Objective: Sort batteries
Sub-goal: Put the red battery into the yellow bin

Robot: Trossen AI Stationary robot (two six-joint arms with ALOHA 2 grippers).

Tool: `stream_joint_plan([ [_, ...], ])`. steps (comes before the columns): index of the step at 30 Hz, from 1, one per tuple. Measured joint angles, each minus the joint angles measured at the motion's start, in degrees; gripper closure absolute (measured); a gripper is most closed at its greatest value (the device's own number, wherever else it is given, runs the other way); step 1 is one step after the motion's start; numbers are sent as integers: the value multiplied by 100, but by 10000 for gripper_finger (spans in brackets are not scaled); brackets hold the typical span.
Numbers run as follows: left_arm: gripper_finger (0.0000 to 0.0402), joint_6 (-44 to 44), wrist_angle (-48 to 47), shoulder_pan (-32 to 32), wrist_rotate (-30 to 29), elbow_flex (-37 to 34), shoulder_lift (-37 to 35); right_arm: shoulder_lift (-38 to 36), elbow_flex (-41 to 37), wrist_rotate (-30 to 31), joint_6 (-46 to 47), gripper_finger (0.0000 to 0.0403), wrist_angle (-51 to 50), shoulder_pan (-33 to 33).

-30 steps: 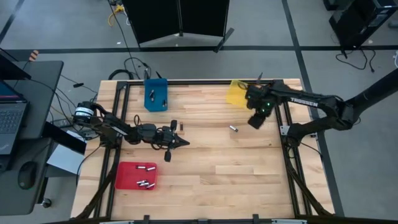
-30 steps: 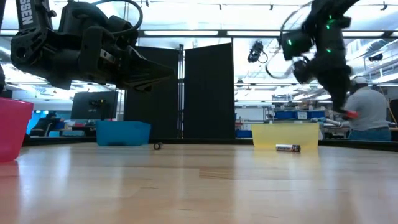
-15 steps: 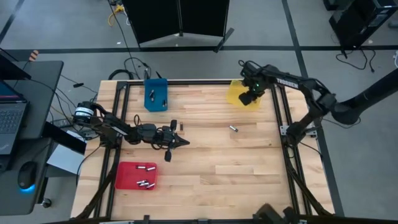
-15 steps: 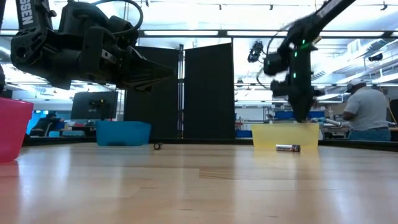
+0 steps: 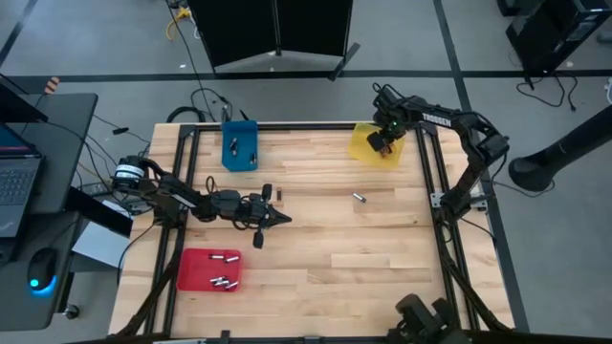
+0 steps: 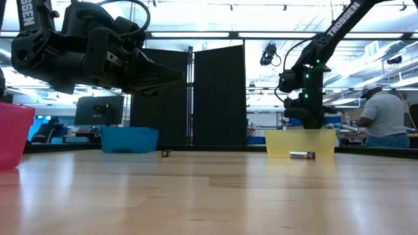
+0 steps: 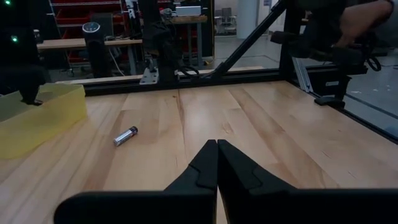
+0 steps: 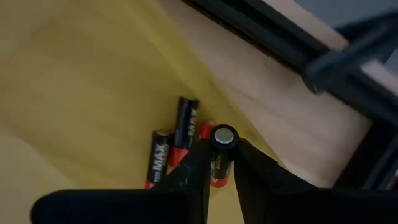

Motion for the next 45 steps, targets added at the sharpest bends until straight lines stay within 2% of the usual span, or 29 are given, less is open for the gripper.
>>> stream_joint_plan([
  [7,390,2,0,0,3,0,0,-102,4,205,-646,340,279,99],
  [19,390,4,-2,0,5,0,0,-103,7,149,-1597,338,988,6],
  [25,390,9,-2,0,-4,0,0,-103,154,-673,-915,339,401,9],
  [34,390,10,-2,-1,-60,0,0,-101,157,-1076,-223,339,629,4],
  [45,390,13,-2,-1,-77,0,0,-92,249,-1507,-126,342,855,85],
])
